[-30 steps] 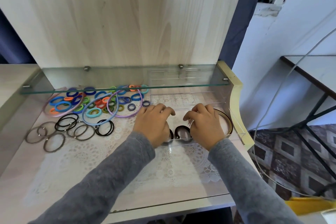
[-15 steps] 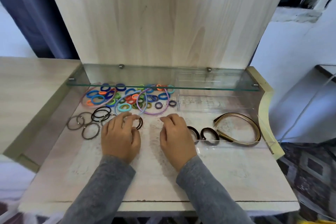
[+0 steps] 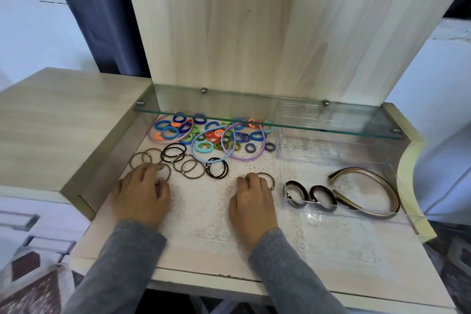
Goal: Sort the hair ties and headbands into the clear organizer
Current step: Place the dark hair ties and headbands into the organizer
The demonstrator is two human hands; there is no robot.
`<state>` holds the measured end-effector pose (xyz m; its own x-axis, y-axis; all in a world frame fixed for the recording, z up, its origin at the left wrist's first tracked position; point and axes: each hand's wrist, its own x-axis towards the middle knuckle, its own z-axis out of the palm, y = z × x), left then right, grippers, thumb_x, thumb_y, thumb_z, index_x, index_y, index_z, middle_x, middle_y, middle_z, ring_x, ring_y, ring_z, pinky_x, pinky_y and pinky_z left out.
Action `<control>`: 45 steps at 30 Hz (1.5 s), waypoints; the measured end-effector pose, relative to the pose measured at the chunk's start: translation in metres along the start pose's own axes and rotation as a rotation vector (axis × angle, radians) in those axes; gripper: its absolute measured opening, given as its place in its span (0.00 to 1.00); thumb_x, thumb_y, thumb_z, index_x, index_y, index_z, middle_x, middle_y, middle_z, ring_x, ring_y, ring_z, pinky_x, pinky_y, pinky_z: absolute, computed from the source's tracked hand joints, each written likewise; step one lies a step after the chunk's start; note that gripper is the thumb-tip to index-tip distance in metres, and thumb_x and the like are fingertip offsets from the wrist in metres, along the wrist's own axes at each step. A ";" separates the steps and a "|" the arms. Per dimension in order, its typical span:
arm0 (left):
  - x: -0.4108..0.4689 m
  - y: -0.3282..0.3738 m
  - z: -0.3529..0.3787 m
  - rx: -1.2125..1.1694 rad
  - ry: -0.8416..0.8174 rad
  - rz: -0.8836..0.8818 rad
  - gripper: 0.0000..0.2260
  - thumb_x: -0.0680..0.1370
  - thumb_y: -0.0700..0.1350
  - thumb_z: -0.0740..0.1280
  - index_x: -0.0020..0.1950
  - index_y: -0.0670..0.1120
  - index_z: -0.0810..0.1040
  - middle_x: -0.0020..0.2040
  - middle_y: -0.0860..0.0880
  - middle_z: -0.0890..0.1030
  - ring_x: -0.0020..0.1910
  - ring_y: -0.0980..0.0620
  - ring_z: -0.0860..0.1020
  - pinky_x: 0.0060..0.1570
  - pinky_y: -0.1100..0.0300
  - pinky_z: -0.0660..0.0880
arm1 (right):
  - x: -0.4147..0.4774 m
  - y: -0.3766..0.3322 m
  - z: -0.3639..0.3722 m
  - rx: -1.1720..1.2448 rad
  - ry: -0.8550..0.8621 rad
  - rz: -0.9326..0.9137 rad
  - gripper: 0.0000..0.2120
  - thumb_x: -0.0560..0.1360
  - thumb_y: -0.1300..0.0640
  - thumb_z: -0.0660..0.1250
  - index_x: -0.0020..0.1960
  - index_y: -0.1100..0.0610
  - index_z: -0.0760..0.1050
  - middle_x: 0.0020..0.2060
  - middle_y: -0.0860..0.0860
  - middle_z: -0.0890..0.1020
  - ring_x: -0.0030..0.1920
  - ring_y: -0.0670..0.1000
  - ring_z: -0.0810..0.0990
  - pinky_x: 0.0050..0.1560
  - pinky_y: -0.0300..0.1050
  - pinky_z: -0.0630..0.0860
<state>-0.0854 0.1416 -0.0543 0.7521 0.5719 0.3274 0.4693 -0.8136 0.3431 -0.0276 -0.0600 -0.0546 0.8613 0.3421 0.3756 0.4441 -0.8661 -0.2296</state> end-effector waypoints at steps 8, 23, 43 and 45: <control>-0.001 -0.011 0.004 -0.165 0.042 -0.005 0.14 0.73 0.40 0.64 0.58 0.46 0.78 0.57 0.45 0.80 0.53 0.40 0.78 0.52 0.47 0.75 | -0.001 -0.028 0.003 0.200 -0.103 -0.153 0.19 0.68 0.64 0.65 0.59 0.63 0.74 0.55 0.57 0.75 0.52 0.57 0.75 0.50 0.51 0.78; 0.002 -0.023 0.006 -0.266 0.056 0.052 0.10 0.72 0.39 0.68 0.47 0.53 0.82 0.49 0.54 0.83 0.50 0.46 0.78 0.50 0.47 0.76 | 0.006 0.021 0.004 0.451 -0.002 -0.059 0.11 0.68 0.68 0.66 0.47 0.56 0.79 0.49 0.49 0.72 0.53 0.47 0.66 0.54 0.33 0.64; -0.010 -0.003 0.001 -0.231 -0.093 0.380 0.14 0.70 0.53 0.58 0.51 0.58 0.79 0.52 0.60 0.77 0.51 0.55 0.74 0.49 0.57 0.63 | 0.007 0.024 0.004 0.479 -0.057 -0.071 0.03 0.71 0.60 0.69 0.44 0.52 0.78 0.49 0.47 0.70 0.53 0.46 0.63 0.53 0.29 0.61; -0.006 -0.008 0.000 -0.210 -0.115 0.381 0.13 0.70 0.54 0.58 0.49 0.59 0.79 0.54 0.62 0.78 0.54 0.55 0.75 0.51 0.56 0.64 | 0.006 0.025 0.003 0.484 -0.066 -0.065 0.03 0.72 0.60 0.69 0.44 0.53 0.78 0.49 0.46 0.69 0.53 0.45 0.63 0.54 0.29 0.60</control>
<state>-0.0936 0.1442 -0.0590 0.9053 0.2109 0.3688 0.0539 -0.9181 0.3927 -0.0104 -0.0781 -0.0605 0.8347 0.4258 0.3491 0.5479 -0.5786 -0.6042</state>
